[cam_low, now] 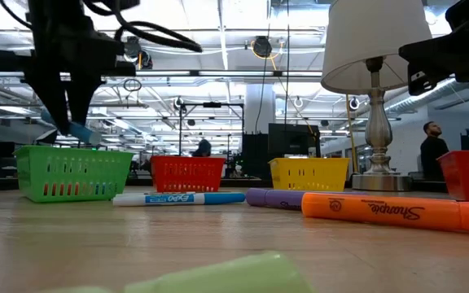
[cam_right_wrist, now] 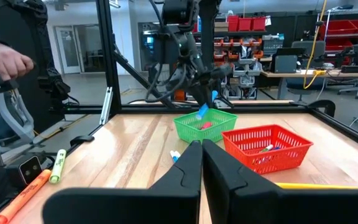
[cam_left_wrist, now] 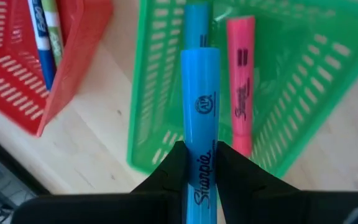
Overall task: Pick & Place Markers
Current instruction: Put the large blue highlighter pen into the green bin
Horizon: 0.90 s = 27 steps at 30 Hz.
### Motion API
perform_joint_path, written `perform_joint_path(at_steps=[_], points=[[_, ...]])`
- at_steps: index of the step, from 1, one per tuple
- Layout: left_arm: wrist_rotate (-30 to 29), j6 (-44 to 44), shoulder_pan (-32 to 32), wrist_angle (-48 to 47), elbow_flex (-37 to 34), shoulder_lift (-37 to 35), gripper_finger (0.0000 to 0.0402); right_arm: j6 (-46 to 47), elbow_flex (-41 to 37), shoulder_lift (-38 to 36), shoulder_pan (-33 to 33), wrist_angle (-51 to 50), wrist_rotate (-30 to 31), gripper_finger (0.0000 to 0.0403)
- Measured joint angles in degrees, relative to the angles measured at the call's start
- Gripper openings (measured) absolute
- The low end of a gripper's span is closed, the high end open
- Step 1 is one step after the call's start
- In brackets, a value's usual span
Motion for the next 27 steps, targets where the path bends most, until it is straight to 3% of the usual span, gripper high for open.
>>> perform_joint_path(at_steps=[8, 17, 24, 27], points=[[0.2, 3.4, 2.5, 5.2, -0.7, 2.1, 0.0056, 0.1, 0.0, 0.0, 0.0, 0.0, 0.0, 0.0], [1.8, 3.3, 2.8, 7.8, -6.8, 2.2, 0.0056, 0.1, 0.0, 0.0, 0.0, -0.1, 0.0, 0.0], [4.2, 1.1, 3.0, 9.8, -7.8, 2.2, 0.0056, 0.2, 0.0, 0.0, 0.0, -0.1, -0.1, 0.0], [4.2, -1.3, 3.0, 9.4, -7.7, 2.2, 0.0107, 0.2, 0.0, 0.0, 0.0, -0.1, -0.1, 0.0]])
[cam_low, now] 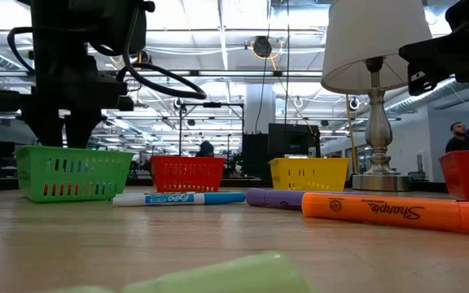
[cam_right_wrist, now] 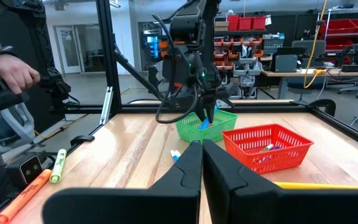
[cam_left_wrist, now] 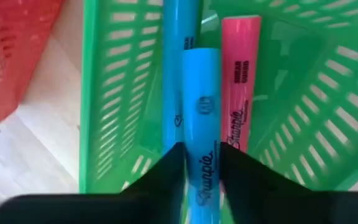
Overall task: Pick & Place Markers
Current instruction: Put the large blue highlighter pen into the green bin, then put the blue marker pen into the left red bin
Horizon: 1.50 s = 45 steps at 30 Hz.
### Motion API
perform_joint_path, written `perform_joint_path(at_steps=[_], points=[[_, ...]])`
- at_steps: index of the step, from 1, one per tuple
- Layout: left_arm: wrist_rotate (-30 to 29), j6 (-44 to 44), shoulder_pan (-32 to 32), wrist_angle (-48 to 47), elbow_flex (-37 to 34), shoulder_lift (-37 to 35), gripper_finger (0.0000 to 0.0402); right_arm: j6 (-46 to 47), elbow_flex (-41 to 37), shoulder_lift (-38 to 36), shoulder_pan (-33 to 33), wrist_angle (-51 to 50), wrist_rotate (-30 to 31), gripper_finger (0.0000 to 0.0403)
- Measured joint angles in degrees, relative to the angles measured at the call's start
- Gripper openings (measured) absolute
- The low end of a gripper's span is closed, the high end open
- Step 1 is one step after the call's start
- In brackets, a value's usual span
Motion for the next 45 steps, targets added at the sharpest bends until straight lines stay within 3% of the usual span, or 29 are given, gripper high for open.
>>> perform_joint_path(at_steps=[5, 9, 14, 17, 21, 23, 29, 32, 36, 40, 45], points=[[-0.6, -3.6, 0.0, -3.2, 2.9, 0.0, 0.0216, 0.0, 0.0, 0.0, 0.0, 0.0, 0.0, 0.0], [-4.3, -6.4, -0.4, -10.2, 9.1, -0.1, 0.0248, 0.0, 0.0, 0.0, 0.0, 0.0, 0.0, 0.0], [-5.1, -7.0, -1.5, -12.3, 16.8, -3.5, 0.0215, 0.0, 0.0, 0.0, 0.0, -0.5, 0.0, 0.0], [-3.2, -7.3, -2.1, -1.3, 16.1, -10.3, 0.0155, 0.0, 0.0, 0.0, 0.0, -0.5, -0.2, 0.0], [8.4, -7.2, -2.1, 25.9, 5.6, -22.0, 0.0053, 0.0, 0.0, 0.1, 0.0, -1.4, -0.3, 0.0], [10.5, -7.4, -1.9, 35.8, -1.4, -27.3, 0.0014, 0.0, 0.0, 0.1, 0.0, -1.5, -0.3, 0.0], [9.4, -12.0, -1.9, 67.0, -23.6, -39.5, 0.0006, -0.7, 0.0, 0.1, 0.0, -1.8, -0.3, 0.0], [5.2, -14.6, -2.0, 81.3, -33.3, -42.6, 0.0006, -1.4, 0.0, 0.3, 0.0, -1.9, 0.1, 0.0], [0.0, -15.4, -2.7, 95.1, -41.7, -45.1, 0.0004, -1.5, 0.0, 0.5, 0.0, -2.0, 0.1, 0.0], [-1.4, -14.2, -4.3, 104.1, -47.3, -45.3, 0.0006, -1.5, 0.0, 0.7, 0.0, -2.0, 0.2, 0.0], [-7.4, -13.9, -6.1, 104.8, -49.6, -45.3, 0.0006, -0.1, 0.0, 1.7, 0.0, -1.2, 0.5, 0.0]])
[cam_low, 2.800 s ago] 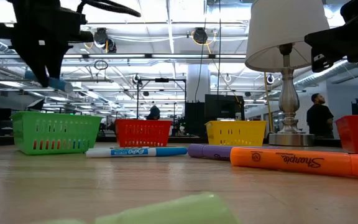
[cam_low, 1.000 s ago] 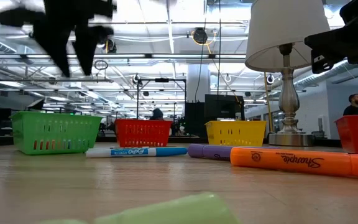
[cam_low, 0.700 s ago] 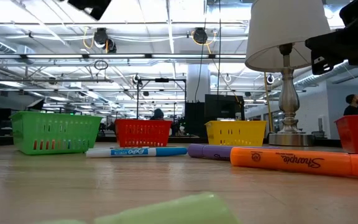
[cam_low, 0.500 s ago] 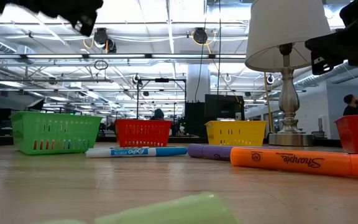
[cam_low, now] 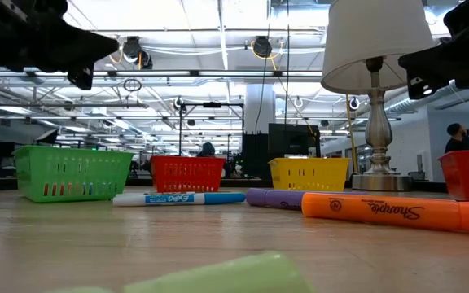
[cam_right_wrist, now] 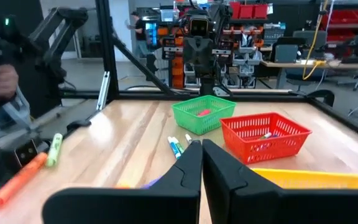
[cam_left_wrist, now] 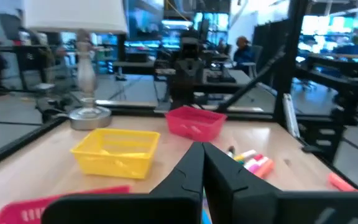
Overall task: Pick & Place Markers
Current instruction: Put the blue marker pen into the left red bin
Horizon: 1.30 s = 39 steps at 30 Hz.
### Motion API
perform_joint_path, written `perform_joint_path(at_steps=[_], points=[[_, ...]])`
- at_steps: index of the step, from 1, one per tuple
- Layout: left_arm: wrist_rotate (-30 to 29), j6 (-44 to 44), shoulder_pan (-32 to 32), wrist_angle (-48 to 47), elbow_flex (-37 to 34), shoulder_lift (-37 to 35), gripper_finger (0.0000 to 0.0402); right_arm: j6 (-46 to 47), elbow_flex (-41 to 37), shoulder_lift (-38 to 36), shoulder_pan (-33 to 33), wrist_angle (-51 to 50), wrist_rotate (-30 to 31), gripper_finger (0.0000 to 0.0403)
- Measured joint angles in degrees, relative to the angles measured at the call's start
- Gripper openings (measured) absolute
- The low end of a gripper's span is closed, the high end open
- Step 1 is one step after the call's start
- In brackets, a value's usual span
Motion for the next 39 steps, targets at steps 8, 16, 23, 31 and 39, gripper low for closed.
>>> perform_joint_path(at_steps=[8, 16, 23, 31, 39], points=[[-4.0, 1.6, 0.0, 0.3, 1.2, 0.0, 0.0006, 4.0, 5.4, 13.6, -0.4, 4.9, 3.0, 0.0], [-4.7, 1.6, 0.1, 1.9, 1.4, 0.1, 0.004, 4.1, 22.4, 38.9, -6.3, 6.5, -4.2, 0.0], [-5.1, 1.5, 0.1, 1.8, 1.4, 0.1, 0.0036, 5.5, 44.2, 67.2, -12.0, 1.7, -18.2, 0.0], [-5.3, 1.5, 0.1, -0.6, 1.4, 0.1, 0.0037, 4.3, 68.8, 92.6, -13.2, -9.2, -24.5, 0.0], [-5.7, 1.5, 0.1, -1.0, 1.4, 0.1, 0.0037, -1.1, 76.3, 103.0, -11.3, -14.8, -17.2, 0.0022]])
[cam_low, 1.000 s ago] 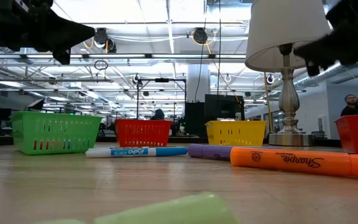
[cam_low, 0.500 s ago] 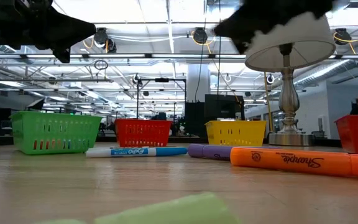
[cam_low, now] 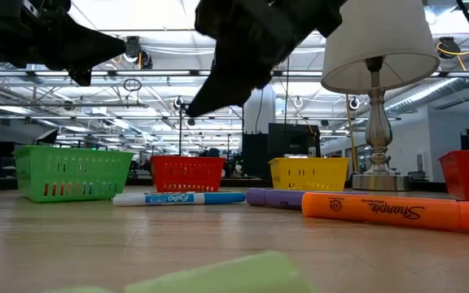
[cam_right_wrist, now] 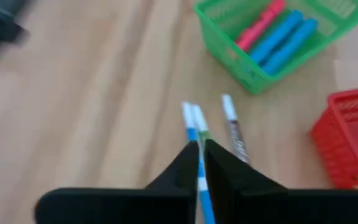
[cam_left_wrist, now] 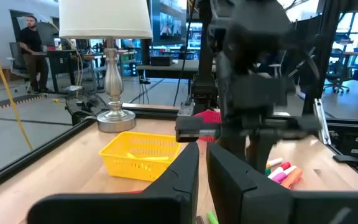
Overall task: Pick & Place Markers
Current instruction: Put the blue marker pen into the left red bin
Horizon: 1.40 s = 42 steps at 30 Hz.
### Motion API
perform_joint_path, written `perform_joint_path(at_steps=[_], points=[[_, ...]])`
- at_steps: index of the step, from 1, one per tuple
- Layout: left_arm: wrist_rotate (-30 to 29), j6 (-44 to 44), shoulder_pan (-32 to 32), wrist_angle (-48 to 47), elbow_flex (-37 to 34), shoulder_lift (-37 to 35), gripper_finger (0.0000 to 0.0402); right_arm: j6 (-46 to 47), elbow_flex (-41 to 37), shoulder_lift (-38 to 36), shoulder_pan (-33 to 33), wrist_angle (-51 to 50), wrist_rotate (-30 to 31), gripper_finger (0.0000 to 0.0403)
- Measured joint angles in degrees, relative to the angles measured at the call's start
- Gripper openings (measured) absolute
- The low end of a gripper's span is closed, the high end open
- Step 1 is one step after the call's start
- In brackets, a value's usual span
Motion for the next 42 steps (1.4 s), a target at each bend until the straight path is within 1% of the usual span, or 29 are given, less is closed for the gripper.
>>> perform_joint_path(at_steps=[2, 3, 6, 8, 11, 15, 20, 23, 25, 27, 42], points=[[0.0, -0.3, 0.0, 0.0, 0.0, 0.0, 0.0037, -0.4, 0.0, 0.8, 0.9, -0.7, 4.1, 0.0049], [0.0, -0.3, 0.0, 0.0, 0.0, 0.0, 0.0037, -0.4, 0.0, 1.4, 1.3, -0.4, 4.9, 0.0066], [0.0, -0.3, 0.0, 0.0, 0.0, 0.0, 0.0037, -1.9, 0.0, 2.7, 2.5, -0.3, 5.1, 0.0121], [0.0, -0.6, 0.0, -0.1, 0.0, 0.0, 0.0037, -3.9, 0.0, 3.5, 3.0, -0.2, 5.4, 0.015], [0.0, -1.2, 0.0, -0.2, 0.0, 0.0, 0.0037, -5.8, 0.0, 3.9, 3.3, -1.0, 6.4, 0.0171], [-0.1, -1.1, 0.0, -0.2, 0.0, 0.0, 0.0037, -6.2, 0.1, 3.8, 3.1, -0.3, 6.7, 0.0174], [-0.1, -1.1, 0.0, -0.2, 0.0, 0.0, 0.0037, -6.5, 0.0, 4.0, 3.1, -0.3, 6.3, 0.0161], [-0.1, -1.1, 0.0, -0.2, 0.0, 0.0, 0.0037, -6.6, -0.1, 6.4, 3.3, 0.3, 6.3, 0.0151], [-0.1, -1.2, 0.0, -0.2, 0.0, 0.0, 0.0037, -7.2, -0.5, 7.8, 3.5, -1.1, 6.5, 0.0147], [-0.1, -1.2, 0.0, -0.2, 0.0, 0.0, 0.0037, -7.9, -0.3, 8.8, 3.5, 0.7, 6.4, 0.0143], [-0.5, -1.3, 0.0, -0.5, 0.0, 0.0, 0.0037, -7.9, -0.2, 9.6, 4.3, -0.3, 6.4, 0.0141]])
